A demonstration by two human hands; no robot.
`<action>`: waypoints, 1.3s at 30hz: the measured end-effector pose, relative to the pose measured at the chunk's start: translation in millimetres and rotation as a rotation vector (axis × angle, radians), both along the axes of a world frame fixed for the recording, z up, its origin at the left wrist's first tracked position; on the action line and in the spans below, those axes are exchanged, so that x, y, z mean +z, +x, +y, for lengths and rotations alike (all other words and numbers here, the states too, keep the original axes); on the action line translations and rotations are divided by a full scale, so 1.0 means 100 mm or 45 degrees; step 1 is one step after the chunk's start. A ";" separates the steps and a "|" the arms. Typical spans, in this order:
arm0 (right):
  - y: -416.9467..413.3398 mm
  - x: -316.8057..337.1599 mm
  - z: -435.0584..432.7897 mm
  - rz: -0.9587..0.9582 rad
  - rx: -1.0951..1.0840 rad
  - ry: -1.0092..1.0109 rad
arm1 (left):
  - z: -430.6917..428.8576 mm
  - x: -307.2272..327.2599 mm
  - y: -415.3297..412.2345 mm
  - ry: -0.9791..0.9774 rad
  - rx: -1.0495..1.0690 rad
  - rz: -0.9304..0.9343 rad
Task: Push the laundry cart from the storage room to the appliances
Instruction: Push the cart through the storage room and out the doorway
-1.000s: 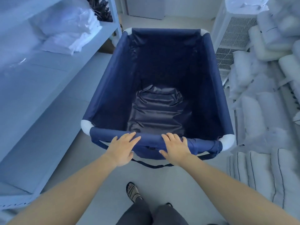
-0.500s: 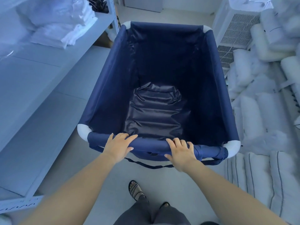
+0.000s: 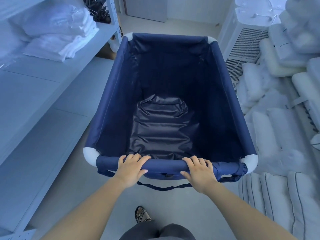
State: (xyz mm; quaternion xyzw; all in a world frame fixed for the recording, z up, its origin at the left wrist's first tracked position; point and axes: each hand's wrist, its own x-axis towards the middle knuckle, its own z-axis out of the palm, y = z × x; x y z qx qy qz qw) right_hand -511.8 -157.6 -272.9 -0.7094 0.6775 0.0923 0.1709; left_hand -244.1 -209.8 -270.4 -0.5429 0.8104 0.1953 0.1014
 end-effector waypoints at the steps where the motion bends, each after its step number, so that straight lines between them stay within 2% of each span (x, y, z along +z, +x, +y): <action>1: -0.01 0.00 -0.03 0.002 -0.006 -0.009 | -0.03 0.00 0.02 -0.004 -0.011 0.020; 13: -0.09 -0.05 -0.37 0.048 0.001 -0.096 | -0.27 -0.12 -0.01 -0.207 -0.058 0.094; 26: -0.15 -0.04 -0.93 0.082 0.012 -0.062 | -0.87 -0.15 -0.10 -0.205 -0.094 -0.011; 39: -0.41 -0.09 -1.85 -0.023 0.071 -0.083 | -1.76 -0.06 -0.33 -0.064 0.024 -0.053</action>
